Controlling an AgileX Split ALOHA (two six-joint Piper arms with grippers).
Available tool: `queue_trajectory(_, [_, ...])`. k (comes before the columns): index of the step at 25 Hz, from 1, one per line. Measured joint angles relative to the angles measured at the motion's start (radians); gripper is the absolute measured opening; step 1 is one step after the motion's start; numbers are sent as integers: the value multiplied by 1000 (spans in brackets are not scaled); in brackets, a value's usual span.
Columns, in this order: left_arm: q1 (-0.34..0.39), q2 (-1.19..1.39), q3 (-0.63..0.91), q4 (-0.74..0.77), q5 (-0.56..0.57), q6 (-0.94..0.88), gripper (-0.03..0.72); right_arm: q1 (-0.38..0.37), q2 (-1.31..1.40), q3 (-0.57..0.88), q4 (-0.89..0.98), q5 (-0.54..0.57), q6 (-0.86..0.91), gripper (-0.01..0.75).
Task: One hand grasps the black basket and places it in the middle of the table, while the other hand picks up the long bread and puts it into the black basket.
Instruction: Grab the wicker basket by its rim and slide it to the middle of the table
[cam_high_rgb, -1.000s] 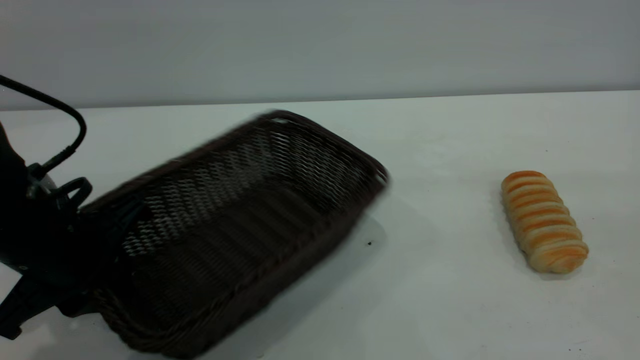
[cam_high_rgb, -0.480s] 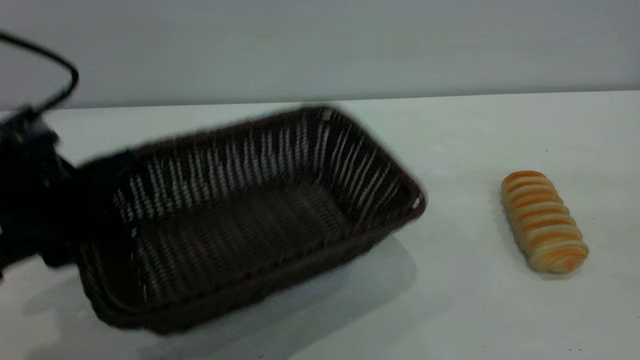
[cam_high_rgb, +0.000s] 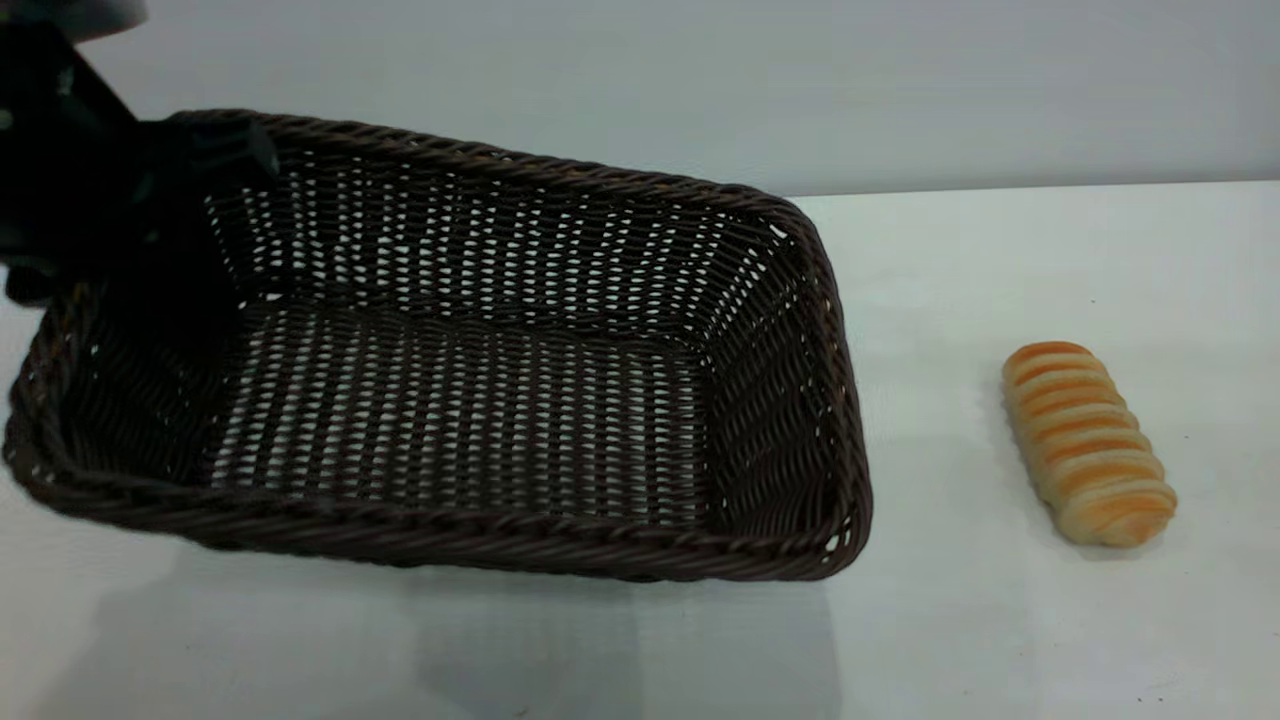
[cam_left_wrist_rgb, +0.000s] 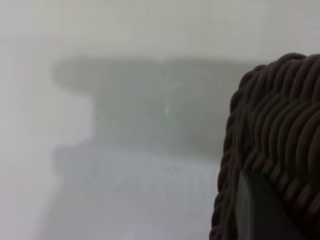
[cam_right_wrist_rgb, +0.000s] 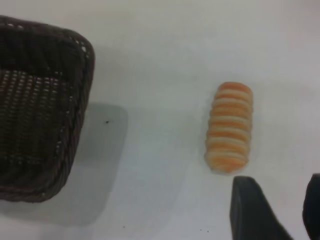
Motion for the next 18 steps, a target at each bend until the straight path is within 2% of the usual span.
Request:
queue_trajectory(6, [0, 87, -72, -185, -9, 150, 239, 0, 0, 0, 16, 0, -21, 243])
queue_trajectory(13, [0, 249, -97, -482, -56, 464, 239, 0, 0, 0, 17, 19, -26, 243])
queue_trajectory(18, [0, 328, -101, -567, -110, 551, 239, 0, 0, 0, 19, 24, -26, 243])
